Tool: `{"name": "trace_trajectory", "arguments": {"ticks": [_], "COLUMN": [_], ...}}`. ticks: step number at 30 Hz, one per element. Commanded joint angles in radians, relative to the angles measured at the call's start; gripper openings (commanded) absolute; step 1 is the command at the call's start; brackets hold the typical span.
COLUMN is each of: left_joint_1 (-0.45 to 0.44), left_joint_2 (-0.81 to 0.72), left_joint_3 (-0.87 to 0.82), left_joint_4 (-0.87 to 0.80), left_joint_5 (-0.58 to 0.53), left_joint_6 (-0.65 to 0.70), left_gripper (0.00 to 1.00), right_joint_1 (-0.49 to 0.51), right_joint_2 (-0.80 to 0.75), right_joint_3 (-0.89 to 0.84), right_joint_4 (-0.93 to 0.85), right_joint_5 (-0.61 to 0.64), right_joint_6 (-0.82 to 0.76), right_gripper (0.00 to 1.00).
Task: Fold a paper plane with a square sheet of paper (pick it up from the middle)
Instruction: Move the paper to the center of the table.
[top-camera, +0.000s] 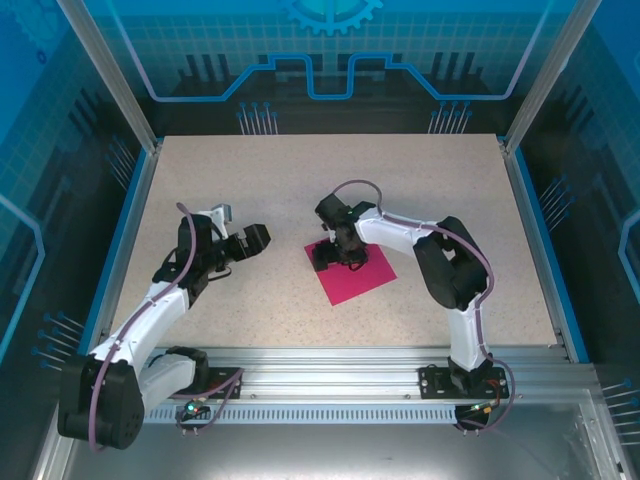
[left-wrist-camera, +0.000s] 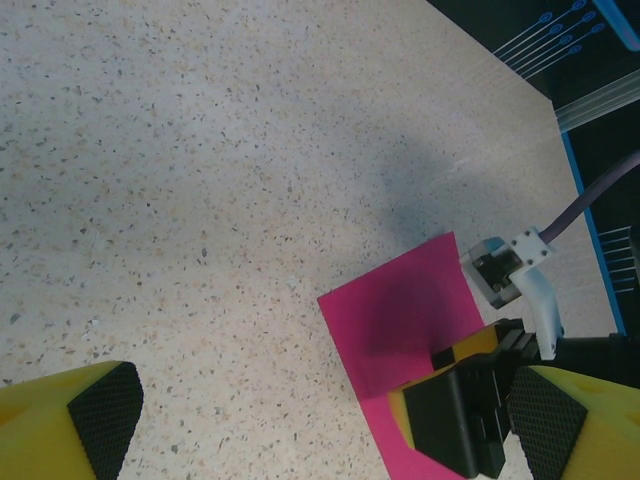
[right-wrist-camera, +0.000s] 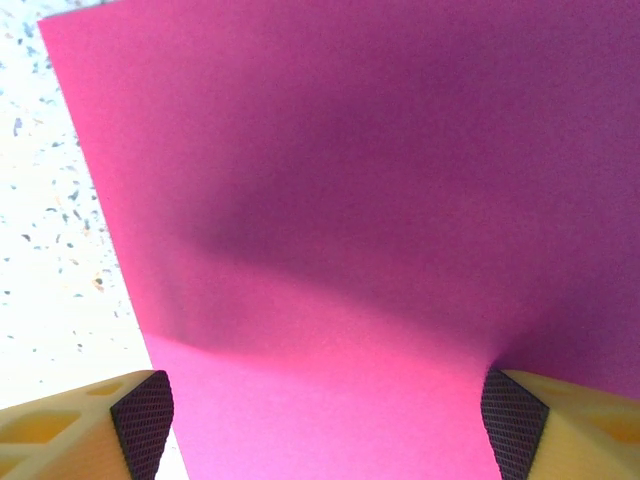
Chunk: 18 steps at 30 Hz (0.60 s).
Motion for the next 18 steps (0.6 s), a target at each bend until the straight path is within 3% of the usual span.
{"name": "trace_trajectory", "arguments": {"ticks": [1,7,12,18], "left_joint_1": [-0.005,-0.007,-0.034,-0.064], "left_joint_2": [0.008,0.058,0.066,0.081], "left_joint_3": [-0.010,-0.010,-0.013,-0.011], "left_joint_4": [0.034,0.077,0.076,0.069], "left_joint_5": [0.044,0.185,0.195,0.189], "left_joint_6": [-0.037,-0.058,-0.054,-0.055], "left_gripper": [0.99,0.99,0.98,0.99], "right_joint_1": [0.014,-0.095,-0.152,-0.150], "right_joint_2": [-0.058,-0.100,-0.142,-0.209], "right_joint_3": [0.041,-0.087,-0.239,-0.376], "right_joint_4": [-0.068,-0.024,0.066,0.123], "right_joint_5": [0.055,0.003,-0.056,-0.083], "right_joint_6": [-0.006,-0.007,0.040,0.117], "right_gripper": [0.87,0.86,0.86,0.85]}}
